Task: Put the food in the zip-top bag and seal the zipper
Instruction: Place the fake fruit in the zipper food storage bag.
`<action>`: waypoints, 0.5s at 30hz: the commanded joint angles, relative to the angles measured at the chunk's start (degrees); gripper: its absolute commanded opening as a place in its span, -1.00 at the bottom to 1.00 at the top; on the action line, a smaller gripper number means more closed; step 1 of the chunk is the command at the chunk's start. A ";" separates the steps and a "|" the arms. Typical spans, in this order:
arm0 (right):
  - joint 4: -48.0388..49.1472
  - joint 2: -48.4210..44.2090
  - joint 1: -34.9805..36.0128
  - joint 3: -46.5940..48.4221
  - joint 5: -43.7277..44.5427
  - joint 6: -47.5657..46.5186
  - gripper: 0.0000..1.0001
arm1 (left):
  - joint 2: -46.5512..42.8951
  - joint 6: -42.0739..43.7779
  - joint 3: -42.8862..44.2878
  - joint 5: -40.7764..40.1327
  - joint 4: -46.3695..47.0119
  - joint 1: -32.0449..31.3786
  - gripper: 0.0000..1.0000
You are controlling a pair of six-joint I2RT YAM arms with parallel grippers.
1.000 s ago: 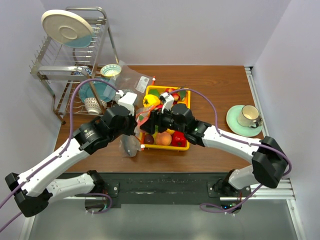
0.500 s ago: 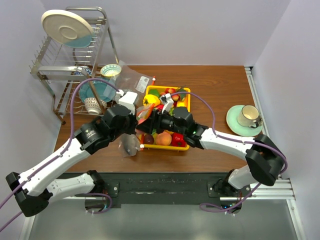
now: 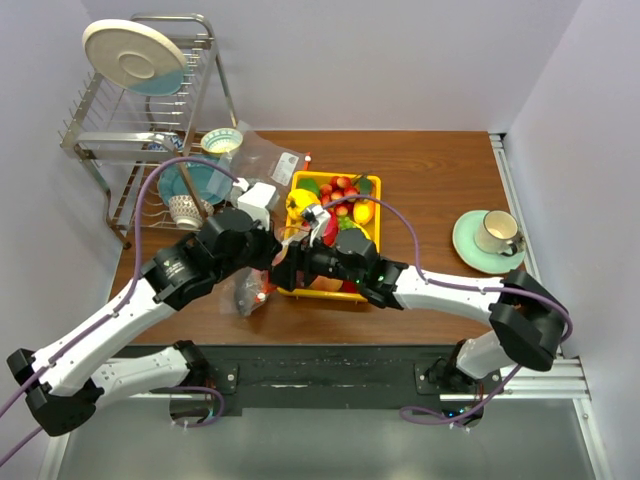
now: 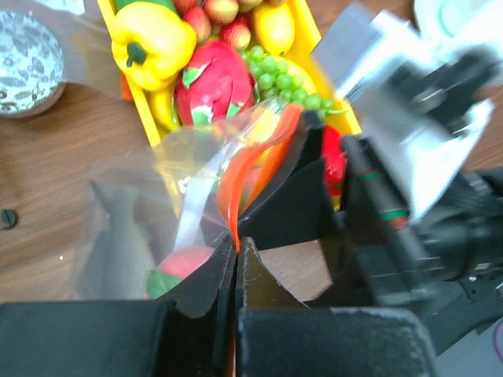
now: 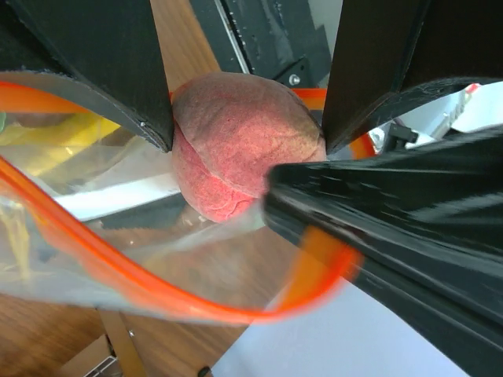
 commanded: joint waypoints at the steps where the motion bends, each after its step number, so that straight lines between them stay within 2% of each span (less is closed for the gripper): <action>1: 2.90 1.14 0.33 1.19 3.38 -3.29 0.20 | -0.49 -1.11 5.02 1.95 2.75 -0.15 -1.00; 6: 0.44 -0.18 0.33 -0.13 11.02 -3.47 0.32 | -0.31 -1.90 5.46 1.24 1.52 -0.07 -1.00; 11: -3.23 -1.76 0.25 2.23 13.58 -2.68 0.39 | 0.48 -2.60 4.76 0.98 1.34 -0.15 -1.00; 15: -3.78 -2.64 0.25 2.69 20.78 -0.58 0.36 | 0.83 -4.44 3.71 1.85 2.74 -0.07 -1.00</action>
